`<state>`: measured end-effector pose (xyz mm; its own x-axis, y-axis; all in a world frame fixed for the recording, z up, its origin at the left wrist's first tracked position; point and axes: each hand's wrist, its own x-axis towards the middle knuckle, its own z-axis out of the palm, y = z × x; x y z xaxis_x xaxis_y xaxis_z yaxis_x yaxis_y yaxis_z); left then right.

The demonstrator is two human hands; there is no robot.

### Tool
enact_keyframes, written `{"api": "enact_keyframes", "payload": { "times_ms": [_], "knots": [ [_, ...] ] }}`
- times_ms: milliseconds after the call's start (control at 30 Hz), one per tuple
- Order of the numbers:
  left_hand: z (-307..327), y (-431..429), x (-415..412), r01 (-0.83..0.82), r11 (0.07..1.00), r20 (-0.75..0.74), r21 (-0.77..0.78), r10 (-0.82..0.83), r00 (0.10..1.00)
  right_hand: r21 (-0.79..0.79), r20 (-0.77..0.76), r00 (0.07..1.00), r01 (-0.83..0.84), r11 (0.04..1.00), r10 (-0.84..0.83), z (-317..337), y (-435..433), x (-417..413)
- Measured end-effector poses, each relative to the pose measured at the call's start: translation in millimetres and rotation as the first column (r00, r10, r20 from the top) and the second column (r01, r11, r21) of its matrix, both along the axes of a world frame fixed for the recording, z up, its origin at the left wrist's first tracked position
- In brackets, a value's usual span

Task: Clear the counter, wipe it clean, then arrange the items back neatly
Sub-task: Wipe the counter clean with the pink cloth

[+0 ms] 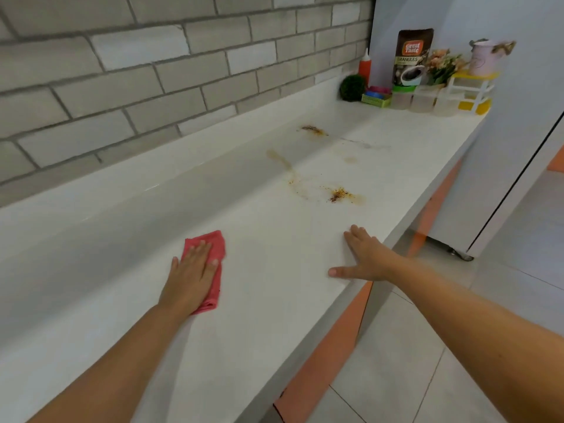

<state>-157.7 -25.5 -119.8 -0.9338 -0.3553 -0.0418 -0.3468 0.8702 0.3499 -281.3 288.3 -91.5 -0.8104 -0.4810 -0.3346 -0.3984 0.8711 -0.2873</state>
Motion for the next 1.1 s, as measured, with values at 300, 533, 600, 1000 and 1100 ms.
{"api": "enact_keyframes", "payload": {
  "times_ms": [300, 533, 600, 1000, 1100],
  "knots": [
    [0.6, 179.0, 51.5, 0.216, 0.976, -0.018, 0.003, -0.216, 0.976, 0.044, -0.106, 0.994, 0.044, 0.998, -0.039, 25.2, -23.5, 14.6],
    [7.1, 152.5, 43.1, 0.053, 0.464, -0.245, 0.884, 0.364, 0.899, -0.220, -0.206, 0.976, 0.029, 0.975, -0.076, 12.9, -74.1, 138.8],
    [16.0, 146.2, 46.0, 0.045, 0.562, -0.345, 0.826, 0.440, 0.829, -0.128, -0.233, 0.972, 0.013, 0.992, -0.043, -6.7, -79.4, 158.6],
    [19.8, 77.3, 42.9, -0.054, 0.834, -0.407, 0.550, 0.323, 0.854, 0.045, -0.278, 0.935, 0.240, 0.970, -0.218, -13.7, -13.1, -21.2],
    [19.3, 61.8, 28.6, -0.045, 0.867, -0.424, 0.497, 0.288, 0.858, 0.043, -0.317, 0.911, 0.292, 0.955, -0.264, -16.1, -51.4, -21.5]
  ]
}}
